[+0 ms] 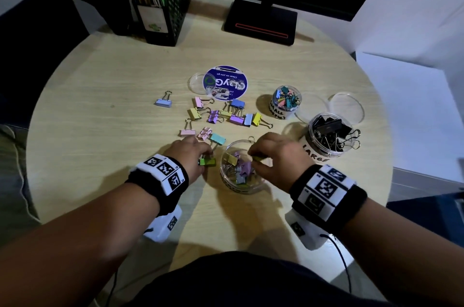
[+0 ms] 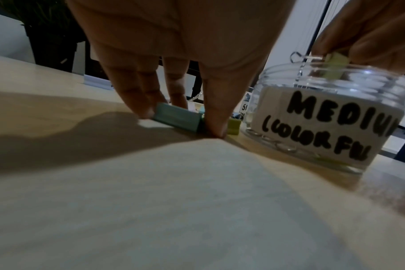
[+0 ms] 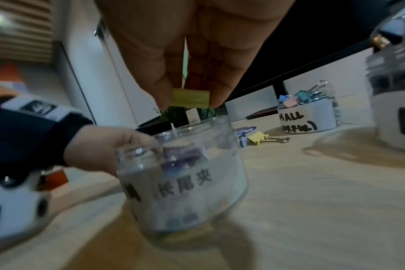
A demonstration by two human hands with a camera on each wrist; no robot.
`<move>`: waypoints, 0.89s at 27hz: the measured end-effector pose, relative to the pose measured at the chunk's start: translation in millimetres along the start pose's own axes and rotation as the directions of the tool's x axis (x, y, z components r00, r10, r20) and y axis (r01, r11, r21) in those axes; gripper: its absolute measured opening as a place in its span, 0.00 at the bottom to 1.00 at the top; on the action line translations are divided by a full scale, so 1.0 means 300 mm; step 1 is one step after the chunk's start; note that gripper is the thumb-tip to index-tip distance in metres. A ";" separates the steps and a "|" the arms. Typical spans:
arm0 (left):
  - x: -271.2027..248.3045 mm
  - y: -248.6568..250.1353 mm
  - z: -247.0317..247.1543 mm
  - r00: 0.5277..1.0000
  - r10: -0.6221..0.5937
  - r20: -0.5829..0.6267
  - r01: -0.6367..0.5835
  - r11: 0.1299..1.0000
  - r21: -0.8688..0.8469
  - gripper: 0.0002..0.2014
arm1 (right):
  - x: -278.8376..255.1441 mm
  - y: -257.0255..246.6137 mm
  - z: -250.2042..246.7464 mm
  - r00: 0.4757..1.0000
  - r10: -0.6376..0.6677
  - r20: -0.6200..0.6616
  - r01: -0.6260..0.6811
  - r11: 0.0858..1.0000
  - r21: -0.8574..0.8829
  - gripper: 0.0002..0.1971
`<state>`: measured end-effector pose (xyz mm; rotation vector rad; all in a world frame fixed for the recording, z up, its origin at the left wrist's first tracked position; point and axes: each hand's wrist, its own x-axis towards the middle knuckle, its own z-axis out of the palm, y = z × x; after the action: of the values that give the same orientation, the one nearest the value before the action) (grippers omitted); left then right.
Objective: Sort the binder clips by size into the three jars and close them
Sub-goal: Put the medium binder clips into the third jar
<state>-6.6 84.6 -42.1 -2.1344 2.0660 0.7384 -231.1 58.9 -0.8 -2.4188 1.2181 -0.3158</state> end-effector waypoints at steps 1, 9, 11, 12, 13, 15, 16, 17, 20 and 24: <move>0.000 0.000 0.000 1.000 -0.003 0.000 0.003 1.000 -0.007 0.22 | 0.004 -0.004 0.008 0.999 0.003 0.049 -0.002 1.000 -0.023 0.10; 0.006 -0.001 -0.002 0.999 -0.010 0.046 0.010 1.000 0.002 0.15 | -0.013 0.028 0.013 0.965 0.236 0.115 -0.227 0.970 -0.088 0.17; 0.009 0.001 -0.002 0.998 -0.009 0.063 0.010 1.000 -0.011 0.14 | -0.024 0.030 0.016 0.953 0.269 0.140 -0.262 0.963 -0.061 0.18; 0.011 0.002 -0.003 0.997 -0.008 0.073 0.009 1.000 -0.012 0.14 | -0.029 0.030 0.020 0.954 0.270 0.129 -0.265 0.963 -0.053 0.18; 0.012 0.003 -0.004 0.997 -0.007 0.082 0.008 1.000 -0.011 0.14 | -0.031 0.027 0.022 0.955 0.272 0.115 -0.268 0.962 -0.048 0.18; 0.011 0.004 -0.009 0.994 -0.008 0.110 0.009 1.000 -0.009 0.15 | -0.030 0.025 0.025 0.956 0.278 0.097 -0.275 0.960 -0.041 0.18; 0.010 0.002 -0.010 0.992 -0.007 0.123 0.008 1.000 -0.005 0.15 | -0.030 0.024 0.025 0.956 0.278 0.093 -0.276 0.960 -0.040 0.18; 0.010 -0.001 -0.012 0.992 -0.008 0.130 0.008 1.000 -0.003 0.14 | -0.030 0.024 0.025 0.956 0.278 0.094 -0.276 0.960 -0.038 0.18; 0.008 -0.018 -0.015 0.991 -0.029 0.132 0.034 0.999 -0.041 0.12 | -0.030 0.023 0.026 0.956 0.276 0.101 -0.274 0.961 -0.030 0.18; 0.008 -0.036 -0.013 0.990 -0.056 0.128 0.069 0.993 -0.095 0.12 | -0.030 0.025 0.031 0.960 0.267 0.086 -0.266 0.964 -0.013 0.18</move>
<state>4.7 81.9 -42.4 -2.1313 1.9294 0.9599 -238.4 64.6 -12.8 -2.2078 1.4817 -0.1264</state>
